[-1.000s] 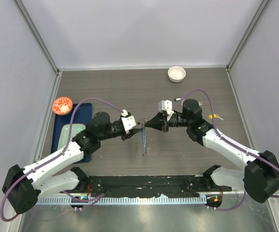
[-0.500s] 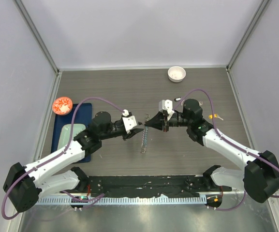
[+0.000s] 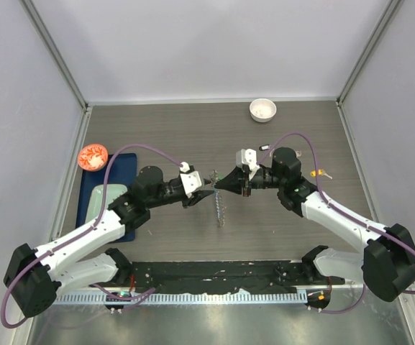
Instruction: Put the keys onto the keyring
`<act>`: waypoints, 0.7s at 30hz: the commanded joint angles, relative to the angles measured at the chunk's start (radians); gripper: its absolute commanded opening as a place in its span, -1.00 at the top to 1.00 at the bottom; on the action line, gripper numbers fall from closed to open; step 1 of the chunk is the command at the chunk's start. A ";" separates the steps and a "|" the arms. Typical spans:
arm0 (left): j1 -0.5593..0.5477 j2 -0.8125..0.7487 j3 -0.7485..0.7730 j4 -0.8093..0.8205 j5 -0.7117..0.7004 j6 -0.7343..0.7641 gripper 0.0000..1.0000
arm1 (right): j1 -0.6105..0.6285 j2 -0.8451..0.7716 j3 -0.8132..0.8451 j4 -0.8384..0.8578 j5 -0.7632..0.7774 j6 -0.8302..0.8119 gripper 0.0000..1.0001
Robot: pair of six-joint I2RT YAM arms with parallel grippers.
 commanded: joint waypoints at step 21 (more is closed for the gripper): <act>0.008 0.029 0.054 0.053 0.060 -0.057 0.67 | 0.010 -0.010 0.011 0.067 -0.036 -0.012 0.99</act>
